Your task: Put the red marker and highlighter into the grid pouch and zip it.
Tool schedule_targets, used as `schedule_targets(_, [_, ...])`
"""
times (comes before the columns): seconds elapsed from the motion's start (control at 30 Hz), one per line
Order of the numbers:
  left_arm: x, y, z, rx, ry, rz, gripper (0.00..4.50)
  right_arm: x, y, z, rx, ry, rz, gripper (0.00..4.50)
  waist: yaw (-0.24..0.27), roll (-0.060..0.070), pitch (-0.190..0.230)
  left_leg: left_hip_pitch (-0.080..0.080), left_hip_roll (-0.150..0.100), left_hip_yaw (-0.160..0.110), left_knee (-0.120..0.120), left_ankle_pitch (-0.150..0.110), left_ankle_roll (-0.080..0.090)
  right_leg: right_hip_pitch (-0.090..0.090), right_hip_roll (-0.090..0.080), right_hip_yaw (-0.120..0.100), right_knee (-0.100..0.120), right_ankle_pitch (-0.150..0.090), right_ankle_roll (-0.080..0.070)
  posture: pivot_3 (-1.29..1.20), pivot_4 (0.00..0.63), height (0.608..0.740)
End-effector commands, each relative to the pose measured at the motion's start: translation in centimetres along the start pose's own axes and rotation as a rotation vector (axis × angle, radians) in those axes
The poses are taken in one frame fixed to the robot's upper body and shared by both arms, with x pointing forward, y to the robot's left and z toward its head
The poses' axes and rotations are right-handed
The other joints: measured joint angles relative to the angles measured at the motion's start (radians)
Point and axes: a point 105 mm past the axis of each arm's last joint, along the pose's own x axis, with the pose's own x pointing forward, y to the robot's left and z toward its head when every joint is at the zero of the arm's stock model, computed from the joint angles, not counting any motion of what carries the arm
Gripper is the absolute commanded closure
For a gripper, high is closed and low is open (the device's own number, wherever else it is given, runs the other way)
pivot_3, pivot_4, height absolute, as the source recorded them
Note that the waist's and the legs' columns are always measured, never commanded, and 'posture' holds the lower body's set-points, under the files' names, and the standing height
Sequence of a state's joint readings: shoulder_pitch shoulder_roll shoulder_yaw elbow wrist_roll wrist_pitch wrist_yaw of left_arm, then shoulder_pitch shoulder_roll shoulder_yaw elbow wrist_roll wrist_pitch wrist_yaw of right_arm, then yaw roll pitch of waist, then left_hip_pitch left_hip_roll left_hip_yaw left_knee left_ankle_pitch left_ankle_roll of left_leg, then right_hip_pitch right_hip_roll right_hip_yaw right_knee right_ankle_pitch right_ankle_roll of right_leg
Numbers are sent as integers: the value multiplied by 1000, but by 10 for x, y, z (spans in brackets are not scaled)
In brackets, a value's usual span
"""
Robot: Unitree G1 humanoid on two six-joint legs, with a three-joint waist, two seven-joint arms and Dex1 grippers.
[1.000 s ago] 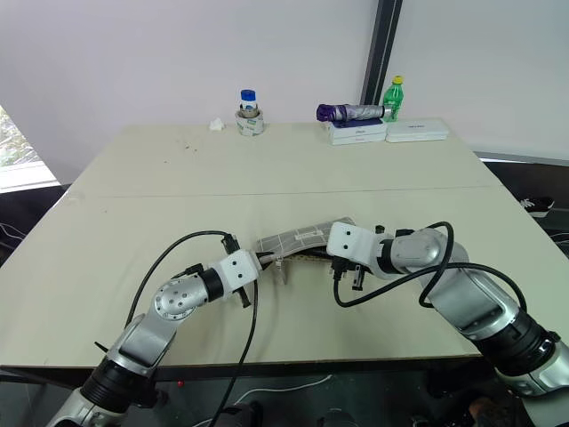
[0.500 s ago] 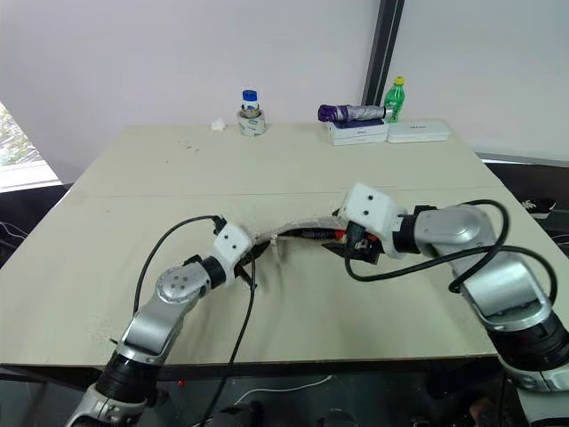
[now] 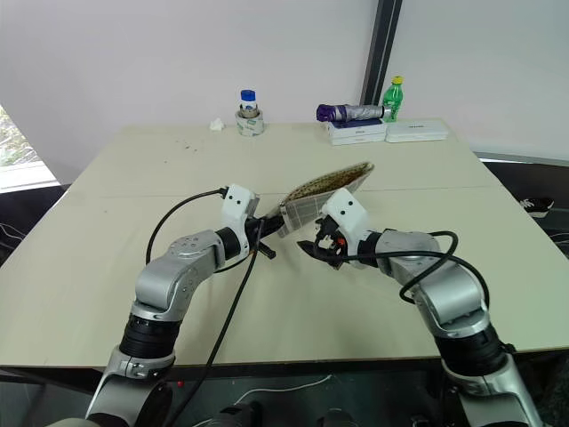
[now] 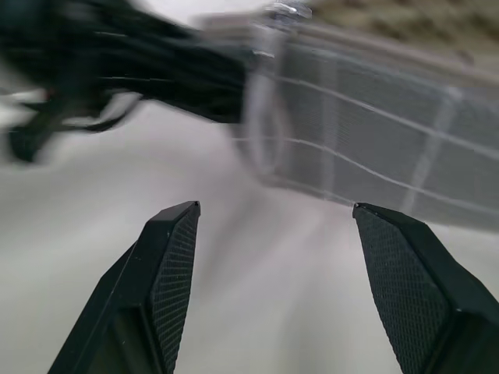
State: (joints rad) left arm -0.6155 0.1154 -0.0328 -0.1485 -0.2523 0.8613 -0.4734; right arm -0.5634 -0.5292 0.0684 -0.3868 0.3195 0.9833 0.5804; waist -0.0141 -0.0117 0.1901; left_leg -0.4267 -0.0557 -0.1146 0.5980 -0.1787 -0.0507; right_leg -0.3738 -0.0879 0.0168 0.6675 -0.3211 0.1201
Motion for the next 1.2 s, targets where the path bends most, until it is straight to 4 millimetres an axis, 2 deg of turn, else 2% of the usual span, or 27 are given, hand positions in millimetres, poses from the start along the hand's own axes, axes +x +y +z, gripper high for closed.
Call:
schedule_targets(0.03, [-5, -6, 20, -2, -59, -29, 4500, -1, -5, 13, 21, -53, -36, 1262, 0, 0, 0, 0, 0, 0, 0, 0, 0, 0, 0, 0, 0, 0, 0, 0, 150, 740])
schedule_targets(0.6, [-7, -18, 21, -49, -43, -93, 4500, 20, 15, 21, 96, -109, 37, 1262, -1, 0, 0, 0, 0, 0, 0, 0, 0, 0, 0, 0, 0, 0, 0, 0, 150, 740])
schedule_targets(0.7, [-7, -18, 20, -50, -41, -93, 4500, 21, 16, 23, 103, -119, 39, 2564, -2, 0, 0, 0, 0, 0, 0, 0, 0, 0, 0, 0, 0, 0, 0, 0, 150, 740])
schedule_targets(0.8, [-7, -18, 20, -52, -39, -92, 4500, 22, 15, 25, 110, -129, 44, 4133, -2, 0, 0, 0, 0, 0, 0, 0, 0, 0, 0, 0, 0, 0, 0, 0, 150, 740])
schedule_targets(0.83, [-7, -18, 19, -52, -38, -92, 4500, 22, 15, 25, 110, -131, 44, 4485, -3, 0, 0, 0, 0, 0, 0, 0, 0, 0, 0, 0, 0, 0, 0, 0, 150, 740])
schedule_targets(1.03, [-11, -6, 17, -5, -31, -51, 4500, 11, 6, 32, 65, -143, 22, 4485, -2, 0, 0, 0, 0, 1, 0, 0, 0, 0, 0, 1, 0, 0, 0, 0, 150, 740])
schedule_targets(1.2, [-22, 22, 5, 256, 12, 19, 4500, -18, -26, 40, -25, -134, -66, 4485, -1, 0, 0, 0, -1, 2, -1, 0, 0, 0, 0, 1, 0, 0, 0, 0, 150, 740])
